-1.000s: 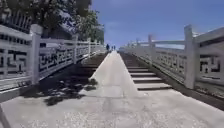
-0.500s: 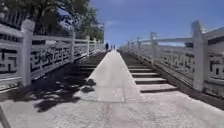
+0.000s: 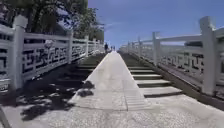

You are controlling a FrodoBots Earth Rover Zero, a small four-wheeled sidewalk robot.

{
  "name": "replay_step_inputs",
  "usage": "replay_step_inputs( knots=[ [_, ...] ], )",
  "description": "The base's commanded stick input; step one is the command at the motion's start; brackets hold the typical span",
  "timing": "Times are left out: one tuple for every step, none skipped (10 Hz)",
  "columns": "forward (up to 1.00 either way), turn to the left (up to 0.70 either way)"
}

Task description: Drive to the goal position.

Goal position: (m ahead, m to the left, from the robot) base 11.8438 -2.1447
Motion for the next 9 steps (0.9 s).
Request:
replay_step_inputs(
  knots=[
    [0.45,0.0],
    [0.45,0.0],
    [0.45,0.0],
    [0.45,0.0],
    [0.45,0.0],
    [0.45,0.0],
    [0.45,0.0],
    [0.45,0.0],
    [0.45,0.0]
  ],
)
